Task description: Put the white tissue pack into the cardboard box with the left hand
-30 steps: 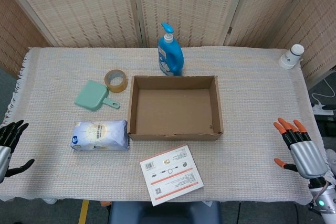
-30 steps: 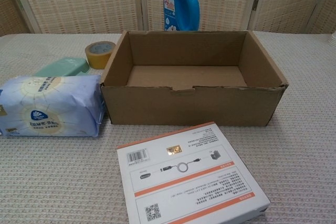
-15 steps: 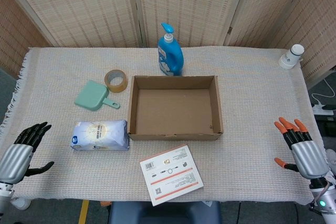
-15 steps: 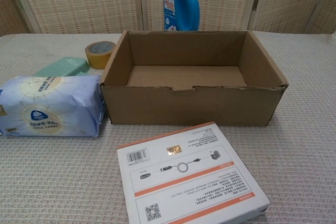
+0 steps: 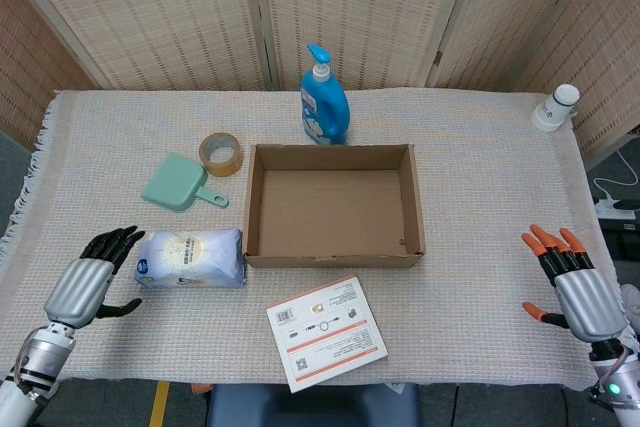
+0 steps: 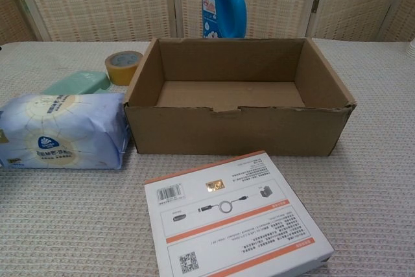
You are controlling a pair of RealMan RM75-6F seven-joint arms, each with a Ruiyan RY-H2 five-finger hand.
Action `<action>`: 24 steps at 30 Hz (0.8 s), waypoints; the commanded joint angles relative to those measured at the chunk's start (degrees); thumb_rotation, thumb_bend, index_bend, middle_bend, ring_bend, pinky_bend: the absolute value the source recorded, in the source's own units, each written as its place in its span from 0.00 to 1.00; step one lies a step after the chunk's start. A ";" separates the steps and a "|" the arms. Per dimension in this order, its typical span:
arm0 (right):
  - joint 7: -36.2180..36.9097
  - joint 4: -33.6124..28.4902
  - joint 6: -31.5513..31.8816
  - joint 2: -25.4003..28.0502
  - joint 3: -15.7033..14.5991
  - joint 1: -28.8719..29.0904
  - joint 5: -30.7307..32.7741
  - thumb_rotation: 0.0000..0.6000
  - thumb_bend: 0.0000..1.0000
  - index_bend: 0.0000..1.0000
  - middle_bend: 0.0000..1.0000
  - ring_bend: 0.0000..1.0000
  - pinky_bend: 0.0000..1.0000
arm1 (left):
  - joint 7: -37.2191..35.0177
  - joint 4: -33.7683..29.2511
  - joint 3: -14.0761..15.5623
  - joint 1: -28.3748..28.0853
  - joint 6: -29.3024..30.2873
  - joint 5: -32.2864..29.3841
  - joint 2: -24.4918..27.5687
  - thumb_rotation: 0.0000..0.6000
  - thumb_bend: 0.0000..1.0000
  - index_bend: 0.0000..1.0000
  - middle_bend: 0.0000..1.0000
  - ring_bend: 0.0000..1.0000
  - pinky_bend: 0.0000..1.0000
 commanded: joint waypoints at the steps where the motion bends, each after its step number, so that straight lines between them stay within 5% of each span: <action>1: 0.07 -0.03 0.01 0.06 0.02 -0.02 0.06 1.00 0.00 0.09 0.00 0.00 0.00 | 4.26 0.51 -0.90 -2.67 -3.45 -4.29 -3.03 1.00 0.18 0.00 0.00 0.00 0.06; 24: 0.40 0.04 -1.39 0.37 0.39 0.25 1.41 1.00 0.00 0.10 0.00 0.00 0.00 | 21.43 2.07 -2.93 -13.32 -11.58 -24.48 -8.56 1.00 0.18 0.00 0.00 0.00 0.04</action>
